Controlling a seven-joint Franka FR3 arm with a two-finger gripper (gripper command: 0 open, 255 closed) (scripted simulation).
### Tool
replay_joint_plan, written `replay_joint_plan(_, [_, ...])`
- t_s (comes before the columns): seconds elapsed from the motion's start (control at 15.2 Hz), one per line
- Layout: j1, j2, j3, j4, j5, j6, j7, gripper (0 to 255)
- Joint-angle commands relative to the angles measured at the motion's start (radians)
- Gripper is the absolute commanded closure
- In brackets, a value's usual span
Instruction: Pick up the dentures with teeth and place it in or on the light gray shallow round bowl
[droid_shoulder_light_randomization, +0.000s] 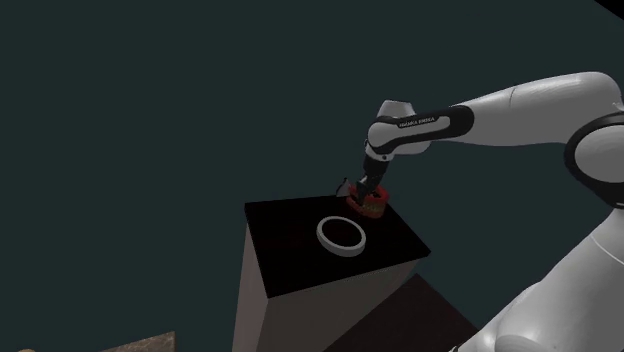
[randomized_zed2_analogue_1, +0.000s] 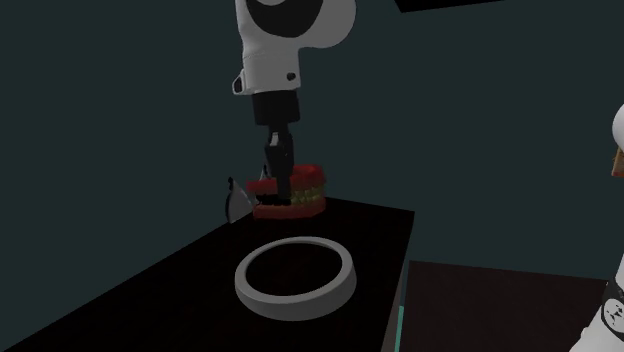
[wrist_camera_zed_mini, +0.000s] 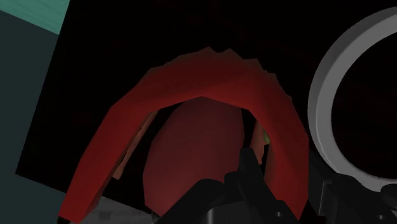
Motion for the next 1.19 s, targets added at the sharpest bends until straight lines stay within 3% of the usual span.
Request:
replay_joint_plan(0.0, [0.001,-0.015,0.001,0.014,-0.003,-0.028,0.004,255])
replay_joint_plan(0.92, [0.002,-0.084,0.002,0.128,-0.018,-0.210,0.017,255])
replay_joint_plan(1.12, [0.024,-0.124,0.026,0.096,-0.018,-0.218,0.063,255])
